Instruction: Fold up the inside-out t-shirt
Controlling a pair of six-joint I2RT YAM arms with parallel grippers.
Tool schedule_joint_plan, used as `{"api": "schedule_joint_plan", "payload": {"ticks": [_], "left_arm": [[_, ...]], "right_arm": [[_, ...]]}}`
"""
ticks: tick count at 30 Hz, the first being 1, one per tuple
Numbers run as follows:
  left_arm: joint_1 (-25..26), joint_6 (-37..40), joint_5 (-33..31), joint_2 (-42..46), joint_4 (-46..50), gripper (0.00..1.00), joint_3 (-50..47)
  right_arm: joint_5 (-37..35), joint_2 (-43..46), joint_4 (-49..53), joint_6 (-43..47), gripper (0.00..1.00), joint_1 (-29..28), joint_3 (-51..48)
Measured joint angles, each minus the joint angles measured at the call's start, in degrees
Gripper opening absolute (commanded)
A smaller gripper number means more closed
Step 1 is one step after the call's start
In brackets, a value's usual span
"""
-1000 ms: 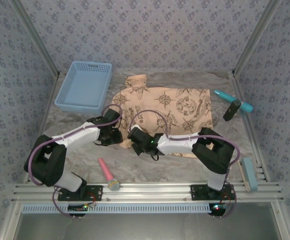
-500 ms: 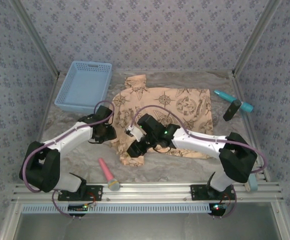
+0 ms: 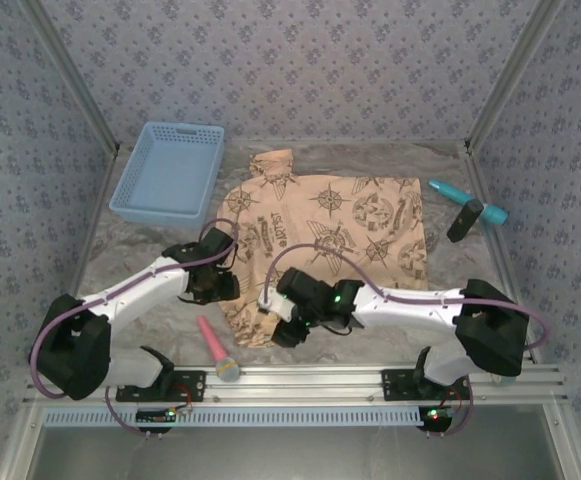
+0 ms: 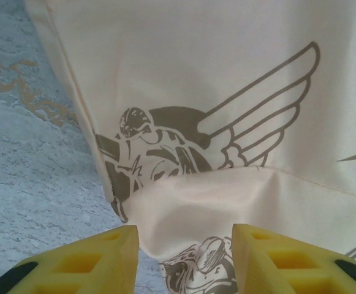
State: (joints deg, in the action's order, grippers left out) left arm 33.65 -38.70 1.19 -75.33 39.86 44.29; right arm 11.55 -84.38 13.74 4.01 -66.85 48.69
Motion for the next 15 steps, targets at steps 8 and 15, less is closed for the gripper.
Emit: {"api": "schedule_joint_plan", "payload": {"ticks": [8, 15], "left_arm": [[-1.4, -1.0, 0.3, -7.6, -4.3, 0.34, 0.2], [-5.5, -0.7, 0.0, -14.5, -6.5, 0.30, 3.9]], "right_arm": [[0.4, -14.5, -10.2, 8.4, 0.50, -3.6, 5.4], [-0.9, -21.4, -14.9, 13.0, 0.19, -5.5, 8.0]]}}
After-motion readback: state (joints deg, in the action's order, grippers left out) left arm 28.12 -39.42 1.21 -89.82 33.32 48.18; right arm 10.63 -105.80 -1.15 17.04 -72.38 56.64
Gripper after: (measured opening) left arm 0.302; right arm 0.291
